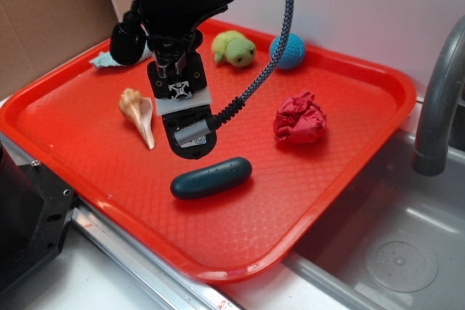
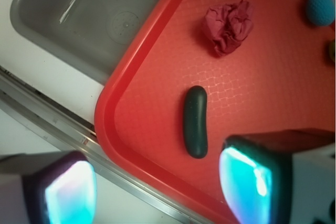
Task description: Grab the plastic pickle.
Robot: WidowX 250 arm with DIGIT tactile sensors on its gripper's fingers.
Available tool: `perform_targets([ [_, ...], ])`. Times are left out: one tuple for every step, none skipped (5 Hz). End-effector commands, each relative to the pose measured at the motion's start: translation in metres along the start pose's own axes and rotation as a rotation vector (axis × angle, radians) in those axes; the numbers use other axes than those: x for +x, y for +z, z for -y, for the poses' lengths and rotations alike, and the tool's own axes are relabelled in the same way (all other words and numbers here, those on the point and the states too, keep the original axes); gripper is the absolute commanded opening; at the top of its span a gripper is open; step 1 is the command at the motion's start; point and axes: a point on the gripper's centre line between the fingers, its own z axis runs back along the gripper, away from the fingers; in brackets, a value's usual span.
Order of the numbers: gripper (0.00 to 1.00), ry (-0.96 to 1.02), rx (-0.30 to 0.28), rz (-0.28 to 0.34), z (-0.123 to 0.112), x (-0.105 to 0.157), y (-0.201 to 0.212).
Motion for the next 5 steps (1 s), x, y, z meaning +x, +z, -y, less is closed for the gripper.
perform_targets([
  [1.0, -0.079, 0.006, 0.033, -0.011, 0.021, -0.046],
  [1.0, -0.051, 0.0, 0.004, -0.018, 0.009, -0.069],
  [1.0, -0.007, -0.041, -0.012, -0.023, -0.007, -0.083],
  [1.0, 0.036, -0.006, -0.03, -0.024, -0.021, -0.091],
  [1.0, 0.026, 0.011, -0.026, -0.031, -0.02, -0.108],
])
